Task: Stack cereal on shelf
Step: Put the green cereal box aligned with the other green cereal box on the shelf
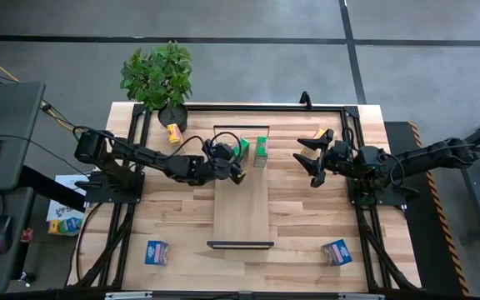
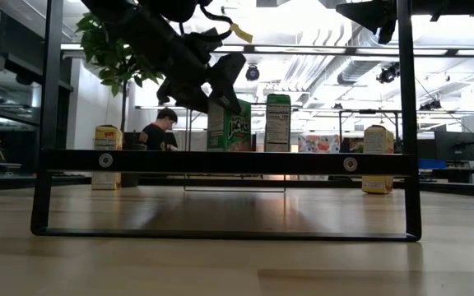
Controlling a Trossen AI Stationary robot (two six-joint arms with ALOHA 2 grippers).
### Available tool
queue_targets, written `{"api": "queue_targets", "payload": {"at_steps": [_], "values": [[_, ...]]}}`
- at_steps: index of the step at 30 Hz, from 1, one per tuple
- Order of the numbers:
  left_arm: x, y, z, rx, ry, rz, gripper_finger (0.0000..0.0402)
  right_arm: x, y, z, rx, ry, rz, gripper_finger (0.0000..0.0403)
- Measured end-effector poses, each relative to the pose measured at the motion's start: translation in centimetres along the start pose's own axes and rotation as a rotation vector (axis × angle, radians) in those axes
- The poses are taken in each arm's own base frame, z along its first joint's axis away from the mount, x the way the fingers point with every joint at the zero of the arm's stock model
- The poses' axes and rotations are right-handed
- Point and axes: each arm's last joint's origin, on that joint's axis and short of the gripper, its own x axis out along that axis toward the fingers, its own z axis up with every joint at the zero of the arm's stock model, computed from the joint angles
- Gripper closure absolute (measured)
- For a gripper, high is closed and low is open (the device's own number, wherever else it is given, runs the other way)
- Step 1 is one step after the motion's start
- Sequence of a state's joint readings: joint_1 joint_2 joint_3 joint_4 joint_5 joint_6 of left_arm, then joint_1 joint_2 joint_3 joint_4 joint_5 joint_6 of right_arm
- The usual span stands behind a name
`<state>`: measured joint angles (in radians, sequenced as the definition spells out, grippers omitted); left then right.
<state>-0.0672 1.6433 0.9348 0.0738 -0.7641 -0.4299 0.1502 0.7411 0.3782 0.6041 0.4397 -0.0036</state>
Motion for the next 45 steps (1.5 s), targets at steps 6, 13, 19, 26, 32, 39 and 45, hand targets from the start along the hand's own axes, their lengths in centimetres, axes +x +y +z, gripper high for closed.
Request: {"api": "queue_targets", "payload": {"at_steps": [6, 13, 19, 26, 32, 39, 45], "values": [[-2.0, 0.1, 1.7, -0.007, -0.043, -0.069, 0.0159, 0.0, 0.0, 0.0, -0.002, 0.003, 0.000, 0.0162], [-5.5, 0.8, 3.7, 0.076, -0.102, -0.117, 0.0159, 0.0, 0.0, -0.1, -0.005, 0.010, 0.000, 0.0162], [-6.7, 1.6, 0.9, 0.136, -0.063, 0.010, 0.0164, 0.0, 0.0, -0.2, -0.007, 0.015, 0.001, 0.0162], [-5.6, 3.4, -2.7, 0.123, -0.077, 0.132, 0.0264, 0.0, 0.0, -0.1, -0.001, 0.014, 0.000, 0.0162], [-2.5, 5.2, -2.6, 0.081, 0.031, -0.006, 0.0390, 0.0, 0.0, -0.1, 0.000, 0.012, 0.001, 0.0162], [-0.5, 6.4, -1.8, 0.094, 0.038, -0.096, 0.0399, 0.0, 0.0, -0.1, -0.002, 0.014, 0.001, 0.0162], [-0.4, 6.3, -1.8, 0.090, 0.073, -0.195, 0.0401, 0.0, 0.0, -0.1, -0.002, 0.014, 0.001, 0.0162]]}}
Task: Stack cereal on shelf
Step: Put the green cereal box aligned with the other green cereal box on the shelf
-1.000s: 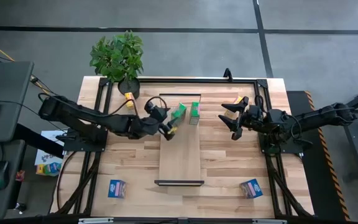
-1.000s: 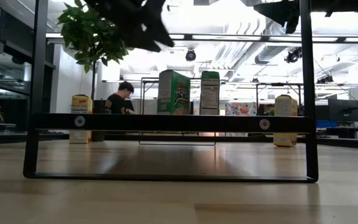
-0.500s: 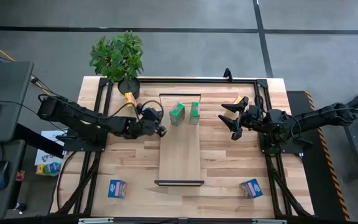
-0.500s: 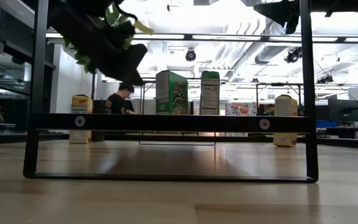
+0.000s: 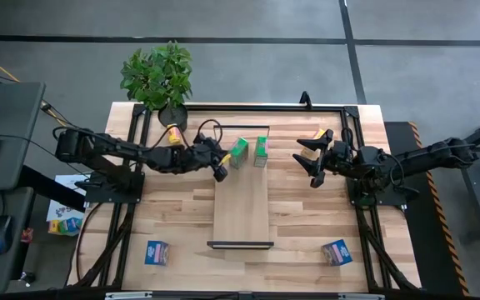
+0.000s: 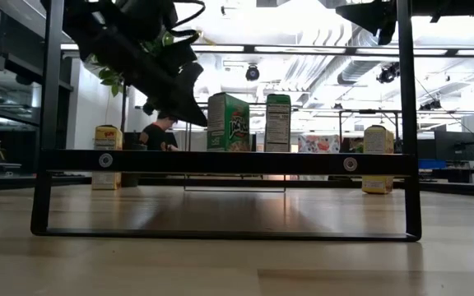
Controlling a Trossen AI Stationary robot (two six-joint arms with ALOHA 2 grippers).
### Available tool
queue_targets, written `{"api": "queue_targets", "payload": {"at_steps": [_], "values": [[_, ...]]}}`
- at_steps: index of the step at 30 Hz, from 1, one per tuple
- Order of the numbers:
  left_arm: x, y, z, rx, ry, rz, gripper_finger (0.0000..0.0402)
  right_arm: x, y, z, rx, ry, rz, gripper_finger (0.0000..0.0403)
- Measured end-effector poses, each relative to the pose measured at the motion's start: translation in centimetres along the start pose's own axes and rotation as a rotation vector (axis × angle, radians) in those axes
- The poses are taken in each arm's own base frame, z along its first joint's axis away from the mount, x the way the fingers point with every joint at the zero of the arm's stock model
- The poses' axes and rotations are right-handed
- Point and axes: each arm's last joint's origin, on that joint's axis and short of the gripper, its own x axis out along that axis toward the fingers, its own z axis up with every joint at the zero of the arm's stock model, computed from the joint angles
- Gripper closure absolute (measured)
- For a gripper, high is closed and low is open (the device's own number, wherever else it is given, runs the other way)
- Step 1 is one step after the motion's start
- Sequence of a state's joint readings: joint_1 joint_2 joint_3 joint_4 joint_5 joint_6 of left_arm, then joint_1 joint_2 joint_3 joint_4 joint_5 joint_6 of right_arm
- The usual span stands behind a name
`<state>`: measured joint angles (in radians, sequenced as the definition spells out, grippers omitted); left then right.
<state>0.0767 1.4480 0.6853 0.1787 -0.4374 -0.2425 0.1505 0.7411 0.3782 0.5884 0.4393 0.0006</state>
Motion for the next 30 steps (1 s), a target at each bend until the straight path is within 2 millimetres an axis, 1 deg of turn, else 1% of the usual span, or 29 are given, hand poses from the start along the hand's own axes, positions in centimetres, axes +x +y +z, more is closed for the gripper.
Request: {"api": "queue_targets", "payload": {"at_steps": [9, 21, 23, 30], "values": [[0.2, -0.8, -0.7, -0.005, 0.024, -0.036, 0.0401, 0.0, 0.0, 0.0, 0.000, 0.000, 0.000, 0.0162], [-0.5, -2.6, -0.1, -0.039, -0.049, -0.173, 0.0401, 0.0, 0.0, 0.0, 0.000, 0.000, 0.000, 0.0162], [-0.5, -2.6, -0.1, -0.027, -0.048, -0.163, 0.0401, 0.0, 0.0, 0.0, 0.000, 0.000, 0.000, 0.0162], [-0.2, -1.7, -0.3, -0.005, -0.035, -0.034, 0.0401, 0.0, 0.0, 0.0, 0.000, 0.000, 0.000, 0.0162]]}}
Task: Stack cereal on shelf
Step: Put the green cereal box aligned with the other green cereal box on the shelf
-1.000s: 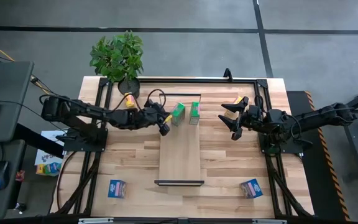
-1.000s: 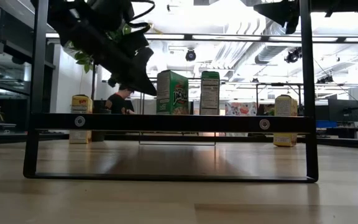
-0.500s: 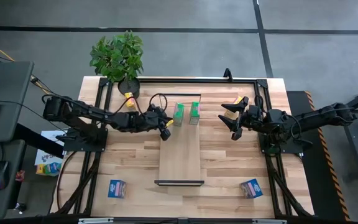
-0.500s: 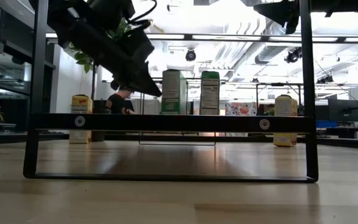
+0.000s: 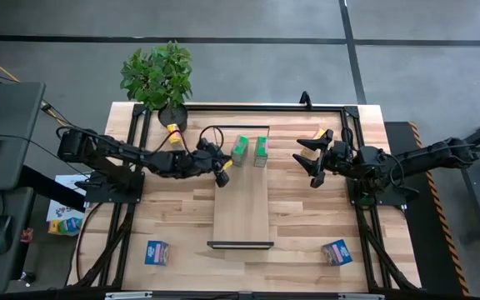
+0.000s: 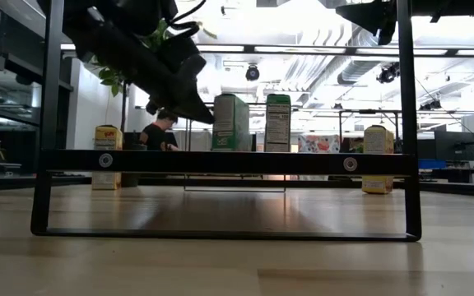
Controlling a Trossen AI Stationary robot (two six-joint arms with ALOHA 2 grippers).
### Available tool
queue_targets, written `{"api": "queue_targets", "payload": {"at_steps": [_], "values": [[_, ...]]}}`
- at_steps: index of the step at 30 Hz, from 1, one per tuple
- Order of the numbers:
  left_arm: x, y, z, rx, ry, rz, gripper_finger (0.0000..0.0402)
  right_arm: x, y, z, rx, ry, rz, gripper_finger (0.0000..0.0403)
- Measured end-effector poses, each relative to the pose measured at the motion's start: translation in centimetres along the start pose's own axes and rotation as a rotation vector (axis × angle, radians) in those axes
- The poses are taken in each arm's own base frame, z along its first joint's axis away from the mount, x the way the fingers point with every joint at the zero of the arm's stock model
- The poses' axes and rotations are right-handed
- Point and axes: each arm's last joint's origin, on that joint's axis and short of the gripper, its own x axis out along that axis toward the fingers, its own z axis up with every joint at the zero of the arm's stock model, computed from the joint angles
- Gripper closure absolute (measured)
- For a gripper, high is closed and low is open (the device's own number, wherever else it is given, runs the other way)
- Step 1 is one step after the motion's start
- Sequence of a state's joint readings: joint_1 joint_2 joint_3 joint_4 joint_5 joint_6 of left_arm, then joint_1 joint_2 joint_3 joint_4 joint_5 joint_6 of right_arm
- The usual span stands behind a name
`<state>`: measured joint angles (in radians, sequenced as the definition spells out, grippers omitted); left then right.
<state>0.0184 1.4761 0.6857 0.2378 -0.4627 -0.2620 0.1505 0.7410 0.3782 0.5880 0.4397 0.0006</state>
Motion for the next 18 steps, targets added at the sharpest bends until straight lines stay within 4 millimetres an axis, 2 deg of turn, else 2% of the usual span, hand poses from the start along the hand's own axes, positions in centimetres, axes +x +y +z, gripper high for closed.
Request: {"api": "queue_targets", "payload": {"at_steps": [7, 14, 18], "values": [[0.9, 1.8, 0.4, -0.042, 0.025, -0.030, 0.0401, 0.0, 0.0, 0.0, 0.000, 0.000, 0.000, 0.0162], [0.4, 0.7, 0.3, -0.037, 0.026, -0.098, 0.0401, 0.0, 0.0, 0.0, 0.000, 0.000, 0.000, 0.0162], [-0.5, 0.1, 0.4, -0.009, -0.018, 0.011, 0.0401, 0.0, 0.0, 0.0, 0.000, 0.000, 0.000, 0.0162]]}}
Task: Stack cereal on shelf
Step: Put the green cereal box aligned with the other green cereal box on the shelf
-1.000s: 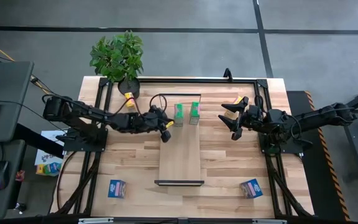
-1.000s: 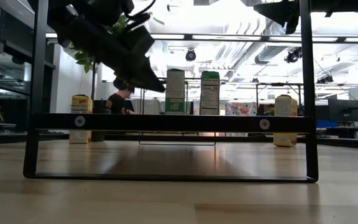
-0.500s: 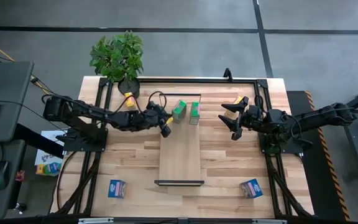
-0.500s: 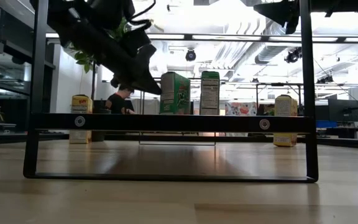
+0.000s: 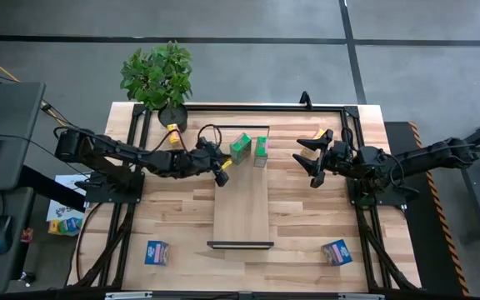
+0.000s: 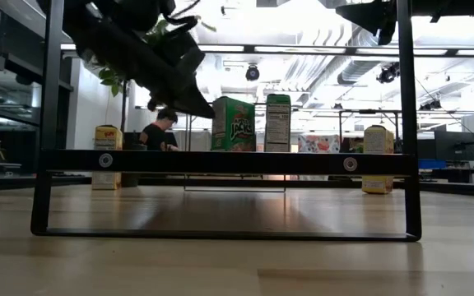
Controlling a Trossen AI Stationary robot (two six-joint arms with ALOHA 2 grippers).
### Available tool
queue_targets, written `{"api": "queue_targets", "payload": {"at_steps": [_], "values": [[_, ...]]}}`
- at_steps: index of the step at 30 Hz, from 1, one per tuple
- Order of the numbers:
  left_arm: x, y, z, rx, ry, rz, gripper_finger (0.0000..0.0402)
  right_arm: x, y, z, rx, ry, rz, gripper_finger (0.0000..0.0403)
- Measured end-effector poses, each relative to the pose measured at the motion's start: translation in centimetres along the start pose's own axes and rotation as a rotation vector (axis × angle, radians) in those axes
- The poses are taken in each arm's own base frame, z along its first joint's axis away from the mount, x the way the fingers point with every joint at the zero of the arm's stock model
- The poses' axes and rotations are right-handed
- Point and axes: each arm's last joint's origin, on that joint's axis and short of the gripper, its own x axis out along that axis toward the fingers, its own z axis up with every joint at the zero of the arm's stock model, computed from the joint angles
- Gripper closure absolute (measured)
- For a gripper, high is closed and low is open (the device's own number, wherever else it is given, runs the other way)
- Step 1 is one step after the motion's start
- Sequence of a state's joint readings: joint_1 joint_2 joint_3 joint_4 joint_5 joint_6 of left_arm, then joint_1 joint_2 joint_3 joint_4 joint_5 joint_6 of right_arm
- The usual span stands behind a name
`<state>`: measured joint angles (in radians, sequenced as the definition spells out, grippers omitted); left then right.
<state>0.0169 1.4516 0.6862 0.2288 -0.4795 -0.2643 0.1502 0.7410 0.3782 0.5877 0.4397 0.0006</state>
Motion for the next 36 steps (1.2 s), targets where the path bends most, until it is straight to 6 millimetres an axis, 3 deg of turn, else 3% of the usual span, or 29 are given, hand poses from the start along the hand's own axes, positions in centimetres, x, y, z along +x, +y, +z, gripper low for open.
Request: {"api": "queue_targets", "payload": {"at_steps": [4, 8, 18, 36], "values": [[-0.2, 0.4, -0.3, 0.037, -0.011, 0.195, 0.0401, 0.0, 0.0, 0.0, -0.001, 0.000, 0.000, 0.0162], [0.7, 1.3, -0.5, 0.030, 0.006, 0.237, 0.0401, 0.0, 0.0, 0.0, 0.000, 0.000, 0.000, 0.0162], [3.3, 1.9, -1.3, 0.001, 0.033, 0.110, 0.0401, 0.0, 0.0, 0.0, -0.001, 0.000, 0.000, 0.0162], [2.8, 0.0, -1.2, -0.065, -0.002, -0.025, 0.0401, 0.0, 0.0, 0.0, -0.005, 0.000, 0.000, 0.0162]]}}
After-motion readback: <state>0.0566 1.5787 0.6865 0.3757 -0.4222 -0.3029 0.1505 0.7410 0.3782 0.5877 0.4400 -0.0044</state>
